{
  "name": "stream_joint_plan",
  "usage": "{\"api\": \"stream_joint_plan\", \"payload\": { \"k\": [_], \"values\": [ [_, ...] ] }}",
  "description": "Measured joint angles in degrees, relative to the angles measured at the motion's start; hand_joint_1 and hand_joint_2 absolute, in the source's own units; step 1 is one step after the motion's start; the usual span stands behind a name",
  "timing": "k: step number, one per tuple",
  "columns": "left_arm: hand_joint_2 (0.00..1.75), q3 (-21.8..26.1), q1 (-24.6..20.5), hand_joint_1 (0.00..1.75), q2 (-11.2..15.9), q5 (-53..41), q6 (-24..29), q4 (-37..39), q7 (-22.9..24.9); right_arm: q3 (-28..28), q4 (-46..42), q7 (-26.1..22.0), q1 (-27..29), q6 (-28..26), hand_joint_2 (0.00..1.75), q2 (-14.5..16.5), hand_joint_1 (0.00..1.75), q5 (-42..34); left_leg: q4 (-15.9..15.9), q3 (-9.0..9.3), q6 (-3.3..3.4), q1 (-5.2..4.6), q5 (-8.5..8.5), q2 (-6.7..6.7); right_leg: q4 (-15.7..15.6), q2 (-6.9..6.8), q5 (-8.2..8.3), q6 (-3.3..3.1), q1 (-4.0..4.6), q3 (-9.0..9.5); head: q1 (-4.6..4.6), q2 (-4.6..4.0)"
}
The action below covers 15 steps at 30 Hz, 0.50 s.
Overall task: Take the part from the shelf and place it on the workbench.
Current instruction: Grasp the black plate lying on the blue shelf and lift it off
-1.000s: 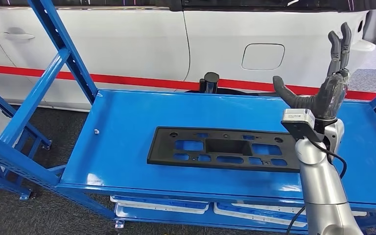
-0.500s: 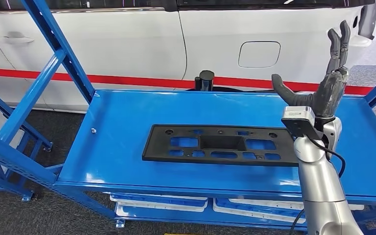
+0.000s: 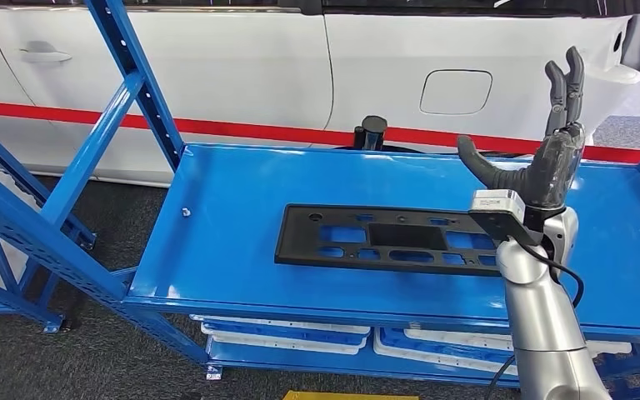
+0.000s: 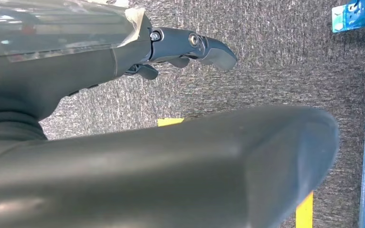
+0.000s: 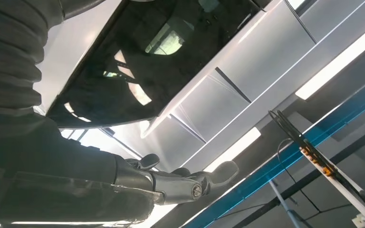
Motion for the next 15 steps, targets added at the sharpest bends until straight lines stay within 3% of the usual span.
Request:
{"api": "stream_joint_plan", "payload": {
  "k": [2,4,6,7,9,11,12,13,15],
  "values": [
    [0.0,0.0,-0.1,0.0,-0.1,-0.1,0.0,0.0,0.1,0.0,-0.3,0.0,0.1,-0.1,1.75,0.0,0.0,0.1,0.2,-0.07,-0.41,-0.28,0.04,0.02,-6.5,0.03,1.85,-0.36,0.3,3.57,-0.03,0.0],
    [0.0,0.0,-0.1,0.0,-0.1,-0.2,0.0,0.0,0.2,0.0,-0.5,0.0,0.4,-0.1,1.75,0.0,0.0,0.1,0.2,-0.14,-1.04,-0.44,0.31,0.04,-7.7,0.1,2.45,-1.21,0.66,4.26,-0.09,0.0],
    [0.0,0.0,-0.1,0.0,-0.1,-0.2,-0.1,0.0,0.2,-0.1,-0.7,0.1,0.7,-0.1,1.75,-0.1,0.0,0.0,0.4,-0.37,-1.68,-0.3,0.29,0.01,-7.8,0.1,3.01,-2.01,0.33,4.04,-0.08,0.0],
    [0.0,0.0,-0.1,0.0,-0.1,-0.3,-0.1,0.0,0.2,-0.1,-0.8,0.1,0.8,-0.2,1.75,-0.1,0.0,0.0,1.6,-0.9,-2.03,-0.19,-0.73,0.01,-7.9,0.07,3.34,-2.44,0.11,3.87,-0.17,0.0],
    [0.0,0.0,-0.1,0.0,-0.1,-0.3,-0.1,0.0,0.2,-0.1,-1.1,0.1,0.9,-0.2,1.75,-0.1,0.0,0.0,7.4,-3.29,-2.74,0.14,-4.86,0.03,-8.0,-0.03,3.91,-3.08,-0.15,3.34,-0.38,0.0],
    [0.0,0.0,-0.1,0.0,-0.1,-0.3,-0.1,0.0,0.2,-0.1,-1.2,0.1,1.2,-0.2,1.75,0.0,0.0,0.0,15.0,-6.15,-3.3,0.47,-8.81,0.06,-8.0,-0.1,4.39,-3.23,-0.1,2.62,-0.48,0.0],
    [0.0,0.0,-0.1,0.0,0.0,-0.3,0.0,0.0,0.3,-0.1,-1.2,0.1,1.3,-0.2,1.75,-0.1,0.0,0.0,16.8,-6.6,-3.46,0.63,-9.44,0.08,-7.9,-0.12,4.64,-3.18,-0.08,2.28,-0.48,0.0],
    [0.0,0.0,-0.1,0.0,0.0,-0.3,0.0,0.0,0.3,-0.1,-1.2,0.1,1.4,-0.2,1.75,-0.1,0.0,0.0,16.7,-6.08,-3.53,0.77,-9.11,0.1,-7.9,-0.12,4.84,-3.06,-0.09,2.0,-0.49,0.0],
    [0.0,0.0,-0.1,0.0,0.0,-0.4,0.0,0.0,0.3,-0.1,-1.3,0.1,1.6,-0.2,1.75,0.0,0.0,0.0,10.5,-1.9,-3.5,0.99,-6.3,0.13,-7.9,-0.1,5.18,-2.74,-0.17,1.7,-0.5,0.0]
  ]
}}
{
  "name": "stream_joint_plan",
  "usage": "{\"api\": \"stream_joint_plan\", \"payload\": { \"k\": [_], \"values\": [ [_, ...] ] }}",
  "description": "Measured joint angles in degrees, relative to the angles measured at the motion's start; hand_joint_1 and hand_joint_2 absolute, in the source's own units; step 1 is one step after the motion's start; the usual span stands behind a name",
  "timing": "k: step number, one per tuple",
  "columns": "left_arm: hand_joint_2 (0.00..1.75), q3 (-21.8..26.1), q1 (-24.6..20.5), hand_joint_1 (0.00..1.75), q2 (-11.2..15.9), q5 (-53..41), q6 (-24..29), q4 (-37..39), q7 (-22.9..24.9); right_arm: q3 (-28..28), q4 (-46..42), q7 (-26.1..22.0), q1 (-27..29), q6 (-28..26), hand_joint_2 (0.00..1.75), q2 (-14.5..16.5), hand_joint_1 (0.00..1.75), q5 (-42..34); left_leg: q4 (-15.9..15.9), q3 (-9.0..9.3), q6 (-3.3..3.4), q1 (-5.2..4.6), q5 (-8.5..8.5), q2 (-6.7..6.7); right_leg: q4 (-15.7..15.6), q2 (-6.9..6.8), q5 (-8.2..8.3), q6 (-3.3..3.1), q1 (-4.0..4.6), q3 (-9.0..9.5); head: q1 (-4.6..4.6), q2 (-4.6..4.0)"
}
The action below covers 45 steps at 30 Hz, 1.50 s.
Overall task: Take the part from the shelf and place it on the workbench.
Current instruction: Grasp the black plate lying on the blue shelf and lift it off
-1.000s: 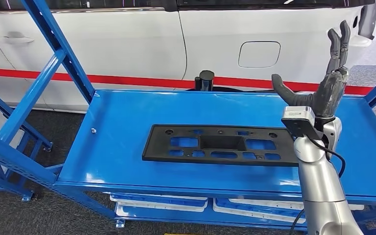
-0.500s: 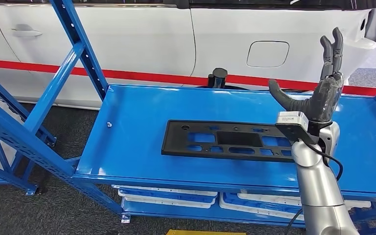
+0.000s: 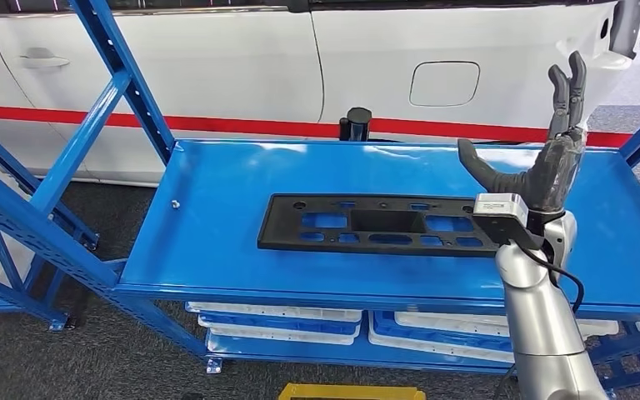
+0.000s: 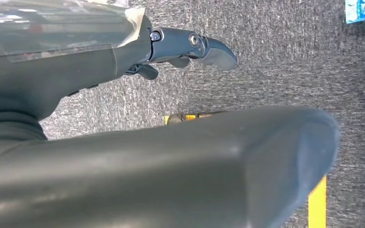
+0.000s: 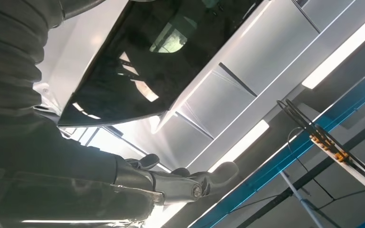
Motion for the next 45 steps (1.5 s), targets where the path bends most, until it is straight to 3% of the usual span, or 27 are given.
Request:
{"api": "stream_joint_plan", "payload": {
  "k": [2,3,6,8,10,12,13,14,16,17,19,20,23,24,29,37,40,45],
  "values": [
    [0.0,0.0,-0.2,0.0,0.0,0.0,0.0,0.0,0.0,-0.1,-0.3,0.0,0.0,0.0,1.75,0.0,0.0,0.0,-7.6,4.48,0.33,-0.06,2.08,-0.04,0.0,0.0,0.34,0.55,0.1,-0.15,0.05,0.0],
    [0.0,0.0,-0.3,0.0,0.0,0.0,0.0,0.0,0.0,-0.1,-0.4,0.0,-0.1,-0.1,1.75,-0.1,0.0,0.1,-9.6,5.54,0.63,-0.25,2.49,-0.09,0.0,-0.02,0.57,0.92,0.16,-0.26,0.07,0.0],
    [0.0,0.0,-0.3,0.0,0.1,0.0,0.1,0.0,0.0,-0.2,-0.7,0.0,-0.2,-0.1,1.75,-0.1,0.0,0.1,-10.7,5.5,2.03,-0.75,3.38,-0.12,-0.1,-0.08,1.31,2.17,0.17,-0.68,0.16,0.0],
    [0.0,0.0,-0.4,0.0,0.1,0.0,0.1,0.0,0.0,-0.2,-0.7,0.0,-0.2,-0.1,1.75,-0.3,0.0,0.2,-11.2,4.93,3.17,-0.67,4.41,0.08,2.8,-0.05,-0.79,1.99,0.23,-2.31,0.36,0.0],
    [0.0,0.0,-0.4,0.0,0.0,0.0,0.1,0.0,0.0,-0.2,-0.7,0.1,-0.1,-0.1,1.75,-0.4,0.0,0.2,-11.3,3.85,3.83,-0.76,5.18,0.2,10.2,0.07,-5.18,1.17,0.31,-5.35,0.62,0.0],
    [0.0,0.0,-0.3,0.0,0.0,0.0,0.1,0.0,0.0,-0.2,-0.7,0.2,0.3,-0.1,1.75,-0.5,0.0,0.2,-11.2,2.86,3.94,-0.87,5.78,0.21,16.2,0.12,-7.79,1.17,0.36,-7.08,0.68,0.0],
    [0.0,0.0,-0.3,0.0,0.0,0.0,0.1,0.0,0.0,-0.2,-0.7,0.3,0.7,-0.1,1.75,-0.6,0.0,0.3,-11.2,2.48,3.88,-0.89,6.06,0.2,16.4,0.12,-7.83,1.51,0.35,-6.44,0.7,0.0],
    [0.0,0.0,-0.2,0.0,0.0,0.0,0.2,0.0,0.0,-0.2,-0.8,0.3,0.9,-0.1,1.75,-0.7,0.0,0.4,-11.2,2.2,3.75,-0.88,6.3,0.19,14.2,0.11,-7.12,1.97,0.32,-4.61,0.72,0.0],
    [0.0,0.0,-0.2,0.0,0.0,-0.1,0.2,0.0,0.0,-0.2,-1.2,0.5,1.1,-0.1,1.75,-0.8,0.0,0.8,-11.0,1.83,3.36,-0.93,6.64,0.18,5.6,0.06,-5.14,2.63,0.33,1.16,0.79,0.0],
    [0.0,0.0,-0.2,0.0,0.0,-0.1,0.2,0.0,0.0,-0.2,-1.4,0.6,1.2,-0.1,1.75,-0.9,0.0,1.0,-10.9,1.71,3.09,-1.01,6.79,0.18,2.3,0.1,-4.38,2.61,0.48,3.33,0.73,0.0],
    [0.0,0.0,-0.2,0.0,0.0,-0.1,0.1,0.0,0.0,-0.2,-1.9,1.1,1.4,-0.1,1.75,-1.1,0.0,1.7,-10.6,1.46,2.64,-1.28,6.99,0.15,-0.4,0.21,-4.14,2.09,0.74,4.96,0.69,0.0],
    [0.0,0.0,-0.2,0.0,0.0,0.0,0.1,0.0,-0.1,-0.2,-2.1,1.5,1.6,0.1,1.75,-1.2,0.0,2.3,-10.5,1.4,2.71,-1.31,6.98,0.11,-0.4,0.29,-4.03,1.93,0.69,4.73,0.6,0.0],
    [0.0,0.0,0.0,0.0,0.1,0.2,0.0,0.0,-0.4,-0.2,-2.9,3.7,1.9,1.2,1.75,-1.5,0.0,6.3,-10.6,1.23,3.97,-1.24,7.13,0.03,-0.6,0.36,-3.89,1.55,0.51,4.56,0.32,0.0],
    [0.0,0.0,0.1,0.0,0.1,0.4,-0.1,0.0,-0.6,-0.1,-3.2,4.7,2.0,1.8,1.75,-1.6,0.0,8.2,-10.7,1.22,4.09,-1.17,7.37,0.03,-0.6,0.36,-3.8,1.38,0.67,4.51,0.26,0.0],
    [0.0,0.2,0.4,0.0,0.2,1.0,-0.2,0.0,-1.1,0.6,-5.1,8.9,2.0,4.6,1.75,-3.2,0.0,15.5,-11.2,1.21,3.06,-1.02,8.15,0.0,-0.5,0.33,-3.57,1.0,0.95,4.19,0.22,0.0],
    [0.0,0.5,0.9,0.0,0.3,1.5,-0.2,0.0,-1.4,1.5,-7.9,10.3,2.1,6.2,1.75,-5.8,0.0,16.8,-11.2,0.94,2.06,-1.04,8.16,0.01,-0.4,0.31,-3.58,1.0,1.01,3.89,0.26,0.0],
    [0.0,1.1,1.2,0.0,0.4,2.3,-0.2,0.0,-1.6,2.3,-9.0,11.6,2.0,11.3,1.75,-7.7,0.0,15.2,-11.2,0.8,2.01,-1.13,8.16,0.0,-0.4,0.25,-3.58,1.0,0.9,3.81,0.26,0.0],
    [0.0,2.2,2.4,0.0,0.7,3.5,-0.2,0.0,-2.5,3.5,-11.6,12.9,0.0,21.9,1.75,-13.9,0.0,8.3,-11.0,0.56,2.02,-1.32,8.16,-0.05,-0.4,0.17,-3.57,1.03,0.69,3.68,0.27,0.0]
  ]
}}
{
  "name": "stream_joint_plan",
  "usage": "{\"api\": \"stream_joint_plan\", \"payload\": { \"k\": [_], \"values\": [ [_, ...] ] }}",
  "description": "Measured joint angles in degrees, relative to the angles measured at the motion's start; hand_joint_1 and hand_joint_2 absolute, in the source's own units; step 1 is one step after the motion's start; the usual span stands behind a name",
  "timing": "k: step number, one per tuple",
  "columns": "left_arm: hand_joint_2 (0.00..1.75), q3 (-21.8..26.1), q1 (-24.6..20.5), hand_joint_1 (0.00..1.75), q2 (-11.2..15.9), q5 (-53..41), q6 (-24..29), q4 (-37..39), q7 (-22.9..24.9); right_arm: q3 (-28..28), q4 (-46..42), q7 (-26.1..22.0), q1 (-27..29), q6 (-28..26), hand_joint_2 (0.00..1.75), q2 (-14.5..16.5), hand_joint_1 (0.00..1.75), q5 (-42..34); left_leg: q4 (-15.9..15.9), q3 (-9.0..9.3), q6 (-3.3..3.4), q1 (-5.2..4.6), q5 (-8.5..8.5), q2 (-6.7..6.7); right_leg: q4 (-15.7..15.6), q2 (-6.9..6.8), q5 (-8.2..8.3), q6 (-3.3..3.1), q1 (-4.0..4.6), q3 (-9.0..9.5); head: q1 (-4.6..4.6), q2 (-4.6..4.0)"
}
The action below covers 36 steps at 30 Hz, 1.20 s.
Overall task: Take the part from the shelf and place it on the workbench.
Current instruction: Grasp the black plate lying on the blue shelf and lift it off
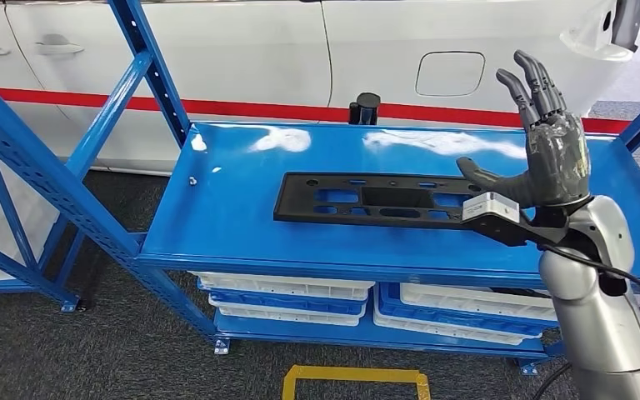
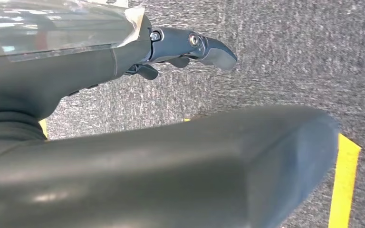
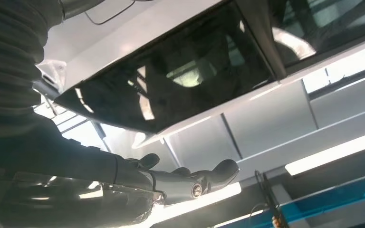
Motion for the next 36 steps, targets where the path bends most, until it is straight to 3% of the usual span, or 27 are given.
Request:
{"api": "stream_joint_plan", "payload": {
  "k": [8,18,28,36],
  "values": [
    [0.0,1.9,0.8,0.0,0.1,1.4,0.5,0.0,-0.6,1.6,-2.4,1.1,-4.4,9.3,1.75,-9.3,0.0,-9.4,0.1,-0.15,0.02,-0.11,0.0,-0.06,0.0,-0.04,0.05,0.08,-0.09,-0.04,-0.01,0.0],
    [0.0,3.1,0.9,0.0,0.1,2.0,0.9,0.0,-0.6,3.9,-4.1,2.6,-5.5,12.1,1.75,-14.7,0.0,-17.3,0.2,-0.15,0.04,-0.1,0.01,-0.06,0.0,-0.04,0.06,0.1,-0.09,-0.06,-0.01,0.0],
    [0.0,3.7,0.9,0.0,-0.4,1.9,1.0,0.1,-0.6,8.8,-4.0,-0.1,-2.5,12.7,1.75,-18.1,0.0,-23.5,0.2,-0.18,0.04,-0.1,0.0,-0.06,0.0,-0.05,0.05,0.1,-0.09,-0.09,-0.01,0.0],
    [0.0,3.7,0.9,0.0,-0.7,0.4,0.4,0.1,-0.5,12.7,-3.4,0.2,1.9,11.8,1.75,-18.9,0.0,-22.6,0.2,-0.18,0.04,-0.09,0.0,-0.06,0.0,-0.04,0.05,0.1,-0.07,-0.09,-0.01,0.0]
  ]
}}
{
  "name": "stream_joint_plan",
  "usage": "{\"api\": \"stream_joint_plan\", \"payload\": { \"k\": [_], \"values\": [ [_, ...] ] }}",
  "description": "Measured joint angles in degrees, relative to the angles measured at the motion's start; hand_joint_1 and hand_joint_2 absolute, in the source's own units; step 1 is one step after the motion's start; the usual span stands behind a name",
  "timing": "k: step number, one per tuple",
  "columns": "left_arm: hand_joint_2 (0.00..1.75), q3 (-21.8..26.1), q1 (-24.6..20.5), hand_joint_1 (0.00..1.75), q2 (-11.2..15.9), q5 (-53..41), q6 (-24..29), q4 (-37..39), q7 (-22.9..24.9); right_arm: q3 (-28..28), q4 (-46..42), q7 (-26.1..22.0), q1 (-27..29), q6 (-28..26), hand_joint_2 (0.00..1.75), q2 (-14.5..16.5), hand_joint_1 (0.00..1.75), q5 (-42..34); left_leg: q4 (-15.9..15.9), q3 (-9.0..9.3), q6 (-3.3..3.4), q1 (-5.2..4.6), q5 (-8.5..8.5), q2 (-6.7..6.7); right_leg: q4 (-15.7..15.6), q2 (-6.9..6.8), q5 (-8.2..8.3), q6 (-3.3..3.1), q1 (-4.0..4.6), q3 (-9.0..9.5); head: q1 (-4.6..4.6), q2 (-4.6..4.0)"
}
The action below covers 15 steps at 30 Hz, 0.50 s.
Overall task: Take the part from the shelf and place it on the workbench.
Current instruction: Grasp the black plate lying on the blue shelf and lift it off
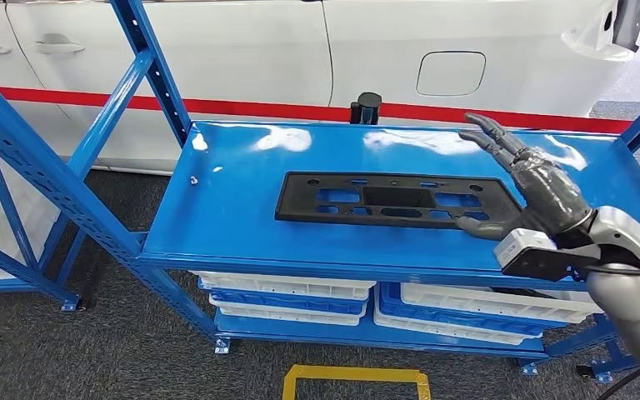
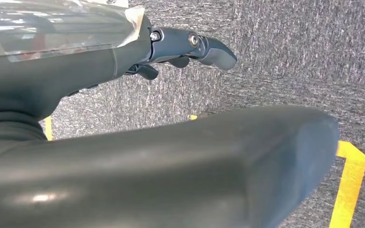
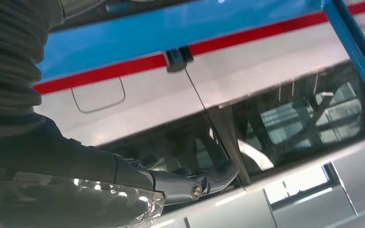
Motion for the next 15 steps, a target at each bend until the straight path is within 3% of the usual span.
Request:
{"api": "stream_joint_plan", "payload": {
  "k": [6,15],
  "values": [
    [0.0,-0.1,-0.1,0.0,-0.2,-0.8,-0.2,0.0,0.4,3.4,2.3,0.8,3.2,-0.5,1.75,0.6,0.0,1.4,0.0,-0.02,0.0,0.0,-0.01,0.01,0.0,0.0,0.0,0.0,-0.01,-0.02,0.0,0.0],
    [0.0,-0.2,-0.1,0.0,-0.2,-1.0,-0.3,0.0,0.6,5.6,4.7,1.0,3.5,-0.6,1.75,1.3,0.0,1.5,0.0,-0.01,0.0,0.0,0.0,0.01,0.0,0.0,0.0,0.0,-0.01,-0.02,-0.01,0.0]
  ]
}}
